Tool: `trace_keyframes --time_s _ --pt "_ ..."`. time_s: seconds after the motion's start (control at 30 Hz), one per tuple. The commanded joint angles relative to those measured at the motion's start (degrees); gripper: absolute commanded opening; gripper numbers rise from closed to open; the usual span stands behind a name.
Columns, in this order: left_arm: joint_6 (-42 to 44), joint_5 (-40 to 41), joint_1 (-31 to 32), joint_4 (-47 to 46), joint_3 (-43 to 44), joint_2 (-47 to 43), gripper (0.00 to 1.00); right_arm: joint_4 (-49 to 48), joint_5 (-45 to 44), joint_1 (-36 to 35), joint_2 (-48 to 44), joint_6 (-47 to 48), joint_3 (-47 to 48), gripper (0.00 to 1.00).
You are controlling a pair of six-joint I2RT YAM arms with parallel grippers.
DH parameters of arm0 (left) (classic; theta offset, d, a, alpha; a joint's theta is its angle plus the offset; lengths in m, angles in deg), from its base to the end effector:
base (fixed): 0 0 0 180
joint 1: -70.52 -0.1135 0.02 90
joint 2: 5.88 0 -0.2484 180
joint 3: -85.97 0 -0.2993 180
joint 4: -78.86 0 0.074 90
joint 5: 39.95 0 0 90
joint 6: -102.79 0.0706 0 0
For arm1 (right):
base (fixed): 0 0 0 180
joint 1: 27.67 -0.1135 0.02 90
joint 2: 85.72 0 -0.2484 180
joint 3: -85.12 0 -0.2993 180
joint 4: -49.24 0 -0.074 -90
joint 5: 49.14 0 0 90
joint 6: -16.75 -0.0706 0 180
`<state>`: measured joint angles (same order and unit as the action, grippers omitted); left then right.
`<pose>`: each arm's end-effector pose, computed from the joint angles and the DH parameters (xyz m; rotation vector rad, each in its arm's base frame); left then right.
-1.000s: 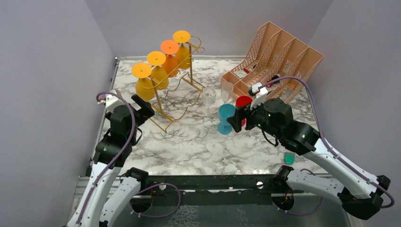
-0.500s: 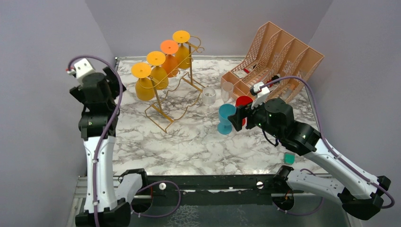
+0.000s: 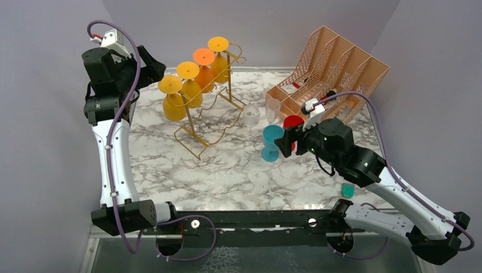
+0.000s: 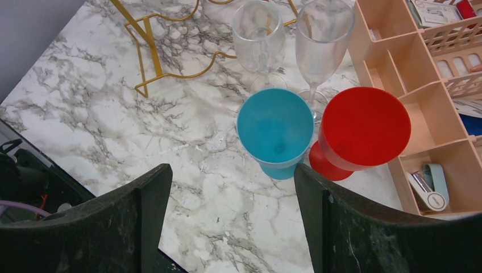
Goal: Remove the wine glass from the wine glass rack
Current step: Pick up the wine glass from the wine rack.
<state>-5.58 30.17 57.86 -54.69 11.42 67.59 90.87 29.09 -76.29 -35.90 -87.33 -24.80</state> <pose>0.3362 0.0509 0.4751 -0.2472 1.8081 -0.3863 0.1918 0.1959 0.3548 -0.4519 1.9197 0.5254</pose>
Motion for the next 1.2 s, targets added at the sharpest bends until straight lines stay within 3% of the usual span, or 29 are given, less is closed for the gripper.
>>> trace_keyframes --time_s 0.0,0.2,0.4,0.83,1.1,1.17 --pt "-1.1 -12.1 -0.6 -0.9 -2.2 -0.3 0.81 -0.3 -0.6 0.3 -0.6 0.4 -0.2 0.81" --pt "-1.7 -13.2 -2.1 -0.2 -3.7 0.0 0.64 1.5 -0.7 0.3 -0.4 0.8 0.1 0.80" --pt "-1.4 -14.2 -2.8 0.0 -7.1 -1.6 0.62 2.2 0.8 0.3 -0.1 -0.2 0.2 0.79" --pt "-1.1 -14.9 -3.3 0.0 -8.4 -1.5 0.39 2.7 2.5 0.3 1.9 -0.6 1.1 0.78" --pt "-1.8 -12.7 -3.3 -0.3 -8.0 -2.2 0.19 2.6 2.9 0.3 2.7 -0.1 1.9 0.78" --pt "-1.8 -12.7 -3.3 -0.3 -7.7 -2.1 0.10 2.9 3.1 0.3 3.2 -0.1 2.5 0.77"
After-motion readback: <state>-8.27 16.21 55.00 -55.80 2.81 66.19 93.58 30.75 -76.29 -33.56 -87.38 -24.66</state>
